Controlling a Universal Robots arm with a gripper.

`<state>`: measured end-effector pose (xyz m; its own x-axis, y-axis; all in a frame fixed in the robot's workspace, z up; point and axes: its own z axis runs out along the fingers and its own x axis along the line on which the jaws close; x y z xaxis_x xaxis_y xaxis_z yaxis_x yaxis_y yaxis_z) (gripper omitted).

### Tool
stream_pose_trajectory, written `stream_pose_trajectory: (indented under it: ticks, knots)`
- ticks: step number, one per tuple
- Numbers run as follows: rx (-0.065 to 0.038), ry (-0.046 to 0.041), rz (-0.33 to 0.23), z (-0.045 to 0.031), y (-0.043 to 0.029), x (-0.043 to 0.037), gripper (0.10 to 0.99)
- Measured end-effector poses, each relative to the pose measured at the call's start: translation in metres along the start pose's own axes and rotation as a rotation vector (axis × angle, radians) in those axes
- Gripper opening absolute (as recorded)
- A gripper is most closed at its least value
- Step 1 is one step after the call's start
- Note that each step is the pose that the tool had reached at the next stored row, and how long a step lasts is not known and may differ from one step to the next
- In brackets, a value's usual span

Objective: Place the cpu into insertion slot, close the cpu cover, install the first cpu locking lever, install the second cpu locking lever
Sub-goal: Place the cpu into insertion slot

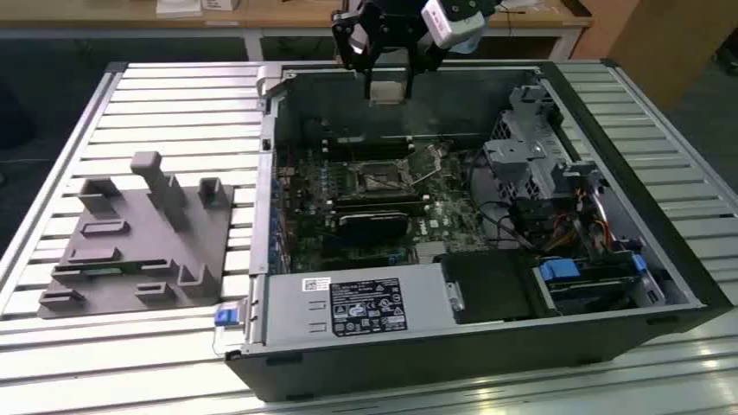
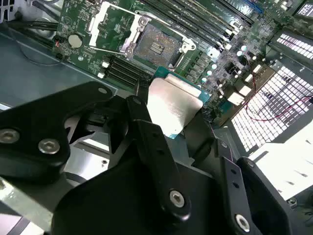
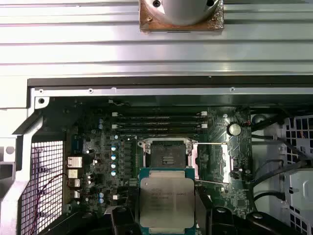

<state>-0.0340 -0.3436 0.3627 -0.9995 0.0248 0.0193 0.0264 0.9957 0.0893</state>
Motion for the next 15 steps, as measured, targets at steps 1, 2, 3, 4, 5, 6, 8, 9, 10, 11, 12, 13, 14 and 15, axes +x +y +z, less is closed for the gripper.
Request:
stream_pose_trajectory:
  ticks: [1, 2, 3, 4, 5, 6, 8, 9, 10, 11, 12, 13, 14, 15]
  knots:
    - [0.0, 0.0, 0.0, 0.0, 0.0, 0.0, 0.537]
    - [0.0, 0.0, 0.0, 0.0, 0.0, 0.0, 0.537]
    - [0.0, -0.0001, 0.0, 0.0, 0.0, 0.0, 0.537]
    - [0.0, -0.0001, 0.0, 0.0, 0.0, 0.0, 0.537]
    - [0.0, 0.0, 0.0, 0.0, 0.0, 0.0, 0.537]
    - [0.0, 0.0, 0.0, 0.0, 0.0, 0.0, 0.537]
    - [0.0, 0.0, 0.0, 0.0, 0.0, 0.0, 0.537]
    - [0.0, 0.0, 0.0, 0.0, 0.0, 0.0, 0.537]
    - [0.0, 0.0, 0.0, 0.0, 0.0, 0.0, 0.537]
    - [0.0, 0.0, 0.0, 0.0002, 0.0, 0.0, 0.537]
    - [0.0, -0.0001, 0.0, 0.0007, 0.0, 0.0, 0.537]
    - [0.0, 0.0, 0.0, 0.0014, -0.0001, 0.0, 0.537]
    - [0.0, 0.0, 0.0, 0.0022, -0.0002, 0.0, 0.537]
    - [0.0, 0.0, 0.0, 0.0033, -0.0003, -0.0001, 0.537]
